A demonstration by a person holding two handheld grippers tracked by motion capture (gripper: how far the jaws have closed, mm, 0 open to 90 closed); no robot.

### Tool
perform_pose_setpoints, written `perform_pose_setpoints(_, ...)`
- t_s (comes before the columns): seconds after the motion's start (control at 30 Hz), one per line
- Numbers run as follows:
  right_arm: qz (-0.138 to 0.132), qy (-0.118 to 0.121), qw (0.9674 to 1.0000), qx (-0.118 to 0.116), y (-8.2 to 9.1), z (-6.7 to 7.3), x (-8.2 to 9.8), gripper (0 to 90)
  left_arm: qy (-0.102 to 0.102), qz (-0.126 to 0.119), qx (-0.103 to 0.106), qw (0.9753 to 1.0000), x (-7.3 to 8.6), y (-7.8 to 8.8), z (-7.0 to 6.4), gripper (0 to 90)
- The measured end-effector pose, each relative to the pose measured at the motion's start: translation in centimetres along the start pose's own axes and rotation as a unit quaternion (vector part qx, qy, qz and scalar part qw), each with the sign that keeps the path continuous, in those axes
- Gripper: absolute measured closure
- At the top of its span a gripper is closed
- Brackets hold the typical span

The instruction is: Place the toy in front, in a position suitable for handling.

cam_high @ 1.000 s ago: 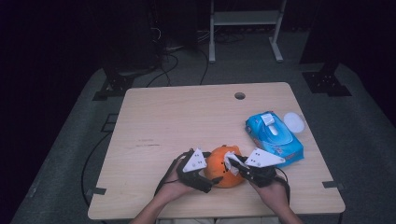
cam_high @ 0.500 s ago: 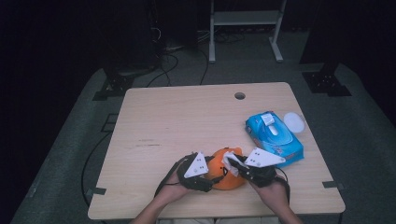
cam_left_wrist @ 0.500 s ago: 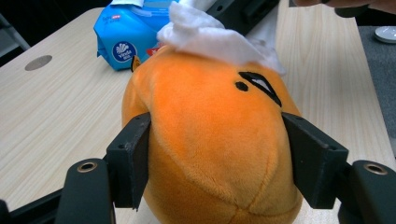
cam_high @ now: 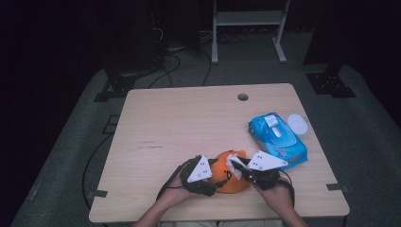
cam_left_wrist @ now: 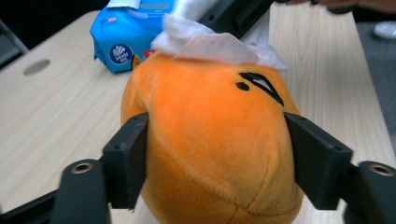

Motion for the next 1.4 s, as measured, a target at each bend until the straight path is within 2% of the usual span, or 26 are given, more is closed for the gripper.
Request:
perform_pose_setpoints(0.07, 0.009, -0.007, 0.9999, -0.002, -0.2, -0.5, 0.8, 78.9, 0.046, -0.005, 0.013, 0.9989, 0.0, -0.1, 0.7, 18.9)
perform_pose_setpoints(0.1, 0.008, -0.013, 0.9999, -0.002, -0.2, -0.5, 0.9, 79.0, 0.071, -0.004, 0.019, 0.9973, 0.0, -0.2, 0.9, 14.8)
perform_pose_setpoints(0.17, 0.010, -0.006, 0.9999, -0.002, -0.2, -0.2, 0.6, 79.0, 0.103, -0.002, 0.027, 0.9943, 0.1, -0.3, 1.2, 9.7)
perform_pose_setpoints(0.23, 0.008, -0.007, 0.9999, -0.010, -0.1, 0.4, 0.3, 79.0, 0.128, -0.005, 0.036, 0.9911, 0.1, -0.2, 1.4, 10.1)
perform_pose_setpoints(0.27, 0.004, -0.007, 0.9999, -0.015, -0.1, 0.6, 0.1, 79.0, 0.124, -0.003, 0.037, 0.9916, 0.1, -0.1, 1.4, 13.8)
perform_pose_setpoints(0.3, 0.002, -0.007, 0.9998, -0.017, 0.0, 0.9, -0.1, 78.9, 0.106, -0.002, 0.032, 0.9939, 0.1, 0.0, 1.3, 19.8)
perform_pose_setpoints(0.37, -0.011, -0.008, 0.9996, -0.026, 0.2, 1.3, -0.7, 78.9, 0.087, -0.002, 0.028, 0.9958, 0.0, 0.1, 1.0, 26.7)
perform_pose_setpoints(0.47, -0.023, 0.008, 0.9990, -0.039, 0.1, 2.4, -1.8, 78.9, 0.028, 0.001, 0.013, 0.9995, -0.3, -0.1, -0.2, 31.2)
perform_pose_setpoints(0.5, -0.020, 0.018, 0.9989, -0.038, 0.0, 2.7, -2.0, 79.0, 0.019, 0.001, 0.010, 0.9998, -0.3, -0.1, -0.3, 31.8)
perform_pose_setpoints(0.53, -0.019, 0.019, 0.9990, -0.036, 0.0, 2.6, -2.0, 79.0, 0.014, 0.000, 0.008, 0.9999, -0.3, 0.0, -0.5, 32.2)
perform_pose_setpoints(0.6, -0.020, 0.006, 0.9993, -0.030, 0.1, 1.7, -1.7, 79.0, 0.001, -0.004, 0.008, 1.0000, -0.2, 0.0, -0.7, 32.7)
perform_pose_setpoints(0.7, -0.005, -0.014, 0.9999, -0.002, 0.4, -0.1, -0.5, 79.0, -0.017, -0.003, 0.007, 0.9998, -0.2, 0.1, -1.0, 32.7)
perform_pose_setpoints(0.8, -0.003, -0.042, 0.9991, -0.006, 0.7, -1.0, 0.5, 79.0, -0.031, -0.002, 0.007, 0.9995, -0.2, 0.0, -1.2, 32.7)
perform_pose_setpoints(0.87, -0.007, -0.034, 0.9994, -0.008, 0.8, -0.4, 0.0, 78.9, -0.042, 0.001, 0.007, 0.9991, -0.2, -0.1, -1.3, 32.7)
perform_pose_setpoints(0.97, -0.033, -0.027, 0.9983, -0.041, 0.5, 1.1, -1.2, 78.8, -0.051, 0.004, 0.005, 0.9987, -0.2, 0.0, -1.5, 32.7)
perform_pose_setpoints(1.0, -0.030, -0.016, 0.9986, -0.041, 0.3, 1.5, -1.4, 78.8, -0.051, 0.004, 0.004, 0.9987, -0.1, 0.1, -1.5, 32.7)
perform_pose_setpoints(1.03, -0.028, -0.016, 0.9987, -0.040, 0.2, 1.4, -1.5, 78.8, -0.050, 0.003, 0.004, 0.9987, -0.1, 0.1, -1.5, 32.8)
perform_pose_setpoints(1.1, -0.028, -0.030, 0.9985, -0.036, 0.2, 0.6, -1.1, 78.8, -0.052, 0.004, 0.004, 0.9986, 0.0, 0.2, -1.4, 33.2)
perform_pose_setpoints(1.17, -0.016, -0.038, 0.9990, -0.014, 0.3, -0.5, -0.2, 78.9, -0.052, 0.002, 0.005, 0.9986, 0.0, 0.2, -1.4, 33.5)
perform_pose_setpoints(1.2, -0.009, -0.050, 0.9987, -0.005, 0.4, -1.1, 0.5, 78.8, -0.052, 0.002, 0.006, 0.9987, 0.0, 0.1, -1.4, 33.6)
perform_pose_setpoints(1.27, -0.008, -0.065, 0.9978, -0.002, 0.5, -1.7, 1.1, 78.9, -0.056, 0.003, 0.005, 0.9984, -0.2, 0.0, -1.5, 33.7)
perform_pose_setpoints(1.33, -0.010, -0.063, 0.9979, -0.002, 0.5, -1.4, 0.8, 78.9, -0.066, 0.003, 0.006, 0.9978, -0.2, 0.0, -1.7, 33.7)
perform_pose_setpoints(1.4, -0.027, -0.053, 0.9980, -0.020, 0.5, -0.4, -0.1, 78.8, -0.079, 0.004, 0.005, 0.9969, -0.1, 0.0, -1.9, 33.7)
Point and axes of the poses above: each handheld gripper's, and its own axes: y roughly backward along the jaws, x roughly out of its underside, z roughly to its left, the point moved 2 cm from there along -y, roughly forward along the jaws, and after that the axes turned 13 degrees about y, right-handed, at the moved point
